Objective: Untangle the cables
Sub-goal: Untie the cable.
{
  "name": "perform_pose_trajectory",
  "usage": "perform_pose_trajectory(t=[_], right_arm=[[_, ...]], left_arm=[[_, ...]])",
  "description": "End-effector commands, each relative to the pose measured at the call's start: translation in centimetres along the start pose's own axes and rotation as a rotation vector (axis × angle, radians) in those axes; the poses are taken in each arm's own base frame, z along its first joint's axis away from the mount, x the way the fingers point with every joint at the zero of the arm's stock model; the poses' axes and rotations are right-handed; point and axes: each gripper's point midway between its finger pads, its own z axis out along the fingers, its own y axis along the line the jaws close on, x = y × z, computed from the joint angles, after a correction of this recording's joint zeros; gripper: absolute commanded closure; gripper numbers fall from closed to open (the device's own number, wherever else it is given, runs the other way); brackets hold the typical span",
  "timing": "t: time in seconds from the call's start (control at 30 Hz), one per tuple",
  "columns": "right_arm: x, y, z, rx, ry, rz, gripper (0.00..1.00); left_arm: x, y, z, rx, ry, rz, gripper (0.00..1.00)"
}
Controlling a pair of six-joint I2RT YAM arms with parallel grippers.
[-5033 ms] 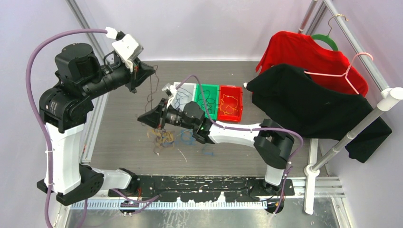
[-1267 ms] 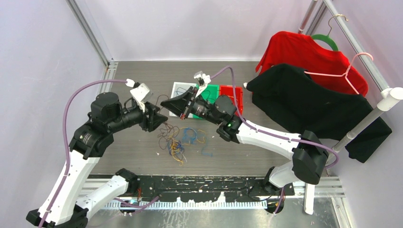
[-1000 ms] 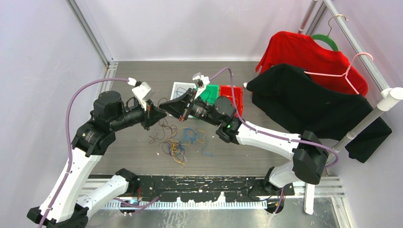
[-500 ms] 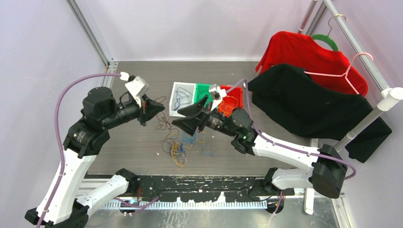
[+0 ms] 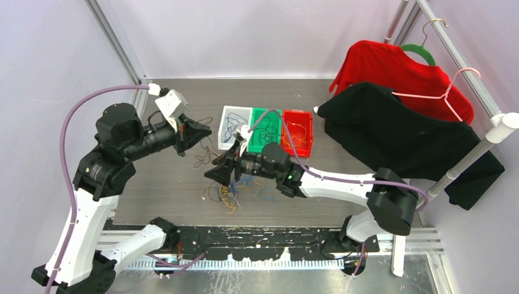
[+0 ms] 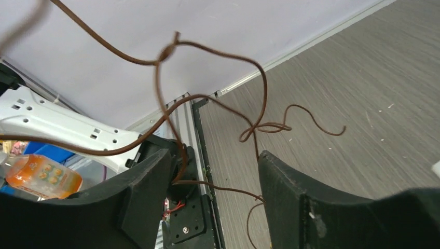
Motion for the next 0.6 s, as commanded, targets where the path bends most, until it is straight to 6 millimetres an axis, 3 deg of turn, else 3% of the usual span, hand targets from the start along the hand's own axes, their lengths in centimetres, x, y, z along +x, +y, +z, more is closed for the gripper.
perform_pose_trajectory(t=[0.0, 0.13, 0.3, 0.43, 0.57], right_arm=[[-2.1, 0.6, 1.9, -0.005, -0.082, -0.051, 0.38], [0.1, -2.2, 1.9, 0.096, -0.101, -0.019, 0.61], [3.8, -4.5, 1.2, 0.164, -0.062, 0.021, 0.66], [6.3, -6.0, 0.9, 0.215, -0.045, 0.064, 0.78], [8.5, -6.3, 0.7, 0.228, -0.008, 0.097, 0.78]], left_arm=[[-3.6, -0.5, -1.2, 0.009, -0.082, 0.059, 1.0], [-6.3, 0.0, -1.7, -0.026, -0.135, 0.118, 1.0], [-11.5, 1.6, -3.3, -0.142, -0.25, 0.259, 1.0], [-15.5, 2.6, -4.5, -0.222, -0.332, 0.342, 1.0], [-19.1, 2.9, -5.9, -0.276, -0.424, 0.429, 1.0]])
